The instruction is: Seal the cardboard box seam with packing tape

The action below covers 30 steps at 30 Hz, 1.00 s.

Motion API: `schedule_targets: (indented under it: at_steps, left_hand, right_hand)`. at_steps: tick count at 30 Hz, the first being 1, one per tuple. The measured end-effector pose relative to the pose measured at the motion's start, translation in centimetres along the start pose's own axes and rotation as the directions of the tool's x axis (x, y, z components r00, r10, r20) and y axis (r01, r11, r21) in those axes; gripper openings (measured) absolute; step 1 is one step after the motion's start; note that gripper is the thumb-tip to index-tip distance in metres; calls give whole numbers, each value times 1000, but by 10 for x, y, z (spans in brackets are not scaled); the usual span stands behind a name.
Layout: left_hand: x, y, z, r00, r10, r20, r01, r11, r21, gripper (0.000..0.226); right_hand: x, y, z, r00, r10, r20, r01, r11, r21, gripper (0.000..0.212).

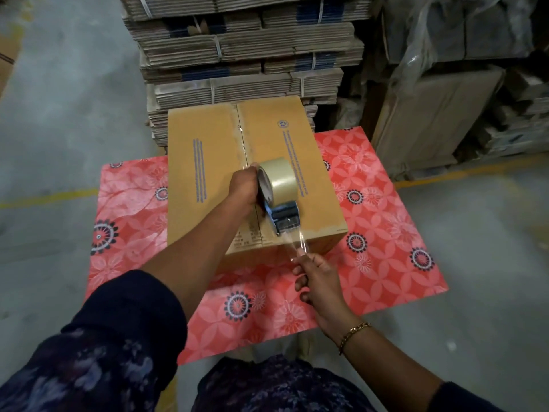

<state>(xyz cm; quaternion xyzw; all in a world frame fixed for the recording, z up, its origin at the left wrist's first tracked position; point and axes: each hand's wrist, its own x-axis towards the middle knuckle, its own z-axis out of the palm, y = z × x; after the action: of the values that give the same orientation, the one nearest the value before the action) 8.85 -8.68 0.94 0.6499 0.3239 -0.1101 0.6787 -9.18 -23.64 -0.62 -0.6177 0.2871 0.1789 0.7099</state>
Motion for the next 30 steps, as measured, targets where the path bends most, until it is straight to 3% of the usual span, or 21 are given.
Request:
schedule_targets:
  at_steps: [2,5,9,12,16,18,22,27,30]
  left_hand:
    - [8,-4,0,992,125,-13,-118,960,253,43]
    - [5,-4,5,959,279,50,-260,800,541,53]
    - [11,-3,-2,965,261,37,-243,828,505,44]
    - [-3,-9,-5,948,304,96,-312,820,480,42]
    - [-31,-23,5,921,298,252,-390,667,635,63]
    - [-35,-25,10,941,247,229,-335,755,564,66]
    - [-34,-23,5,977,74,199,-133,944,302,50]
    - [-34,-19,-12,981,-38,191,13,991,134,35]
    - [-29,-22,-21,991,-19,135,-9,979,204,17]
  right_hand:
    - [0,3,1,1000,7,2,-7,1000,16,24]
    - [-1,9,1,1000,5,8,-5,1000,28,24]
    - [-2,11,1,999,-33,21,32,999,31,25]
    - [-3,11,1,997,-71,16,71,997,12,26]
    - [-2,10,0,997,-75,17,76,997,-24,28]
    - [0,10,-1,997,-67,27,68,997,-25,29]
    - [-1,10,-2,997,-61,54,63,998,-31,30]
    - [-6,11,-1,993,-82,85,82,997,2,27]
    - [-6,12,2,992,-100,74,100,995,1,27]
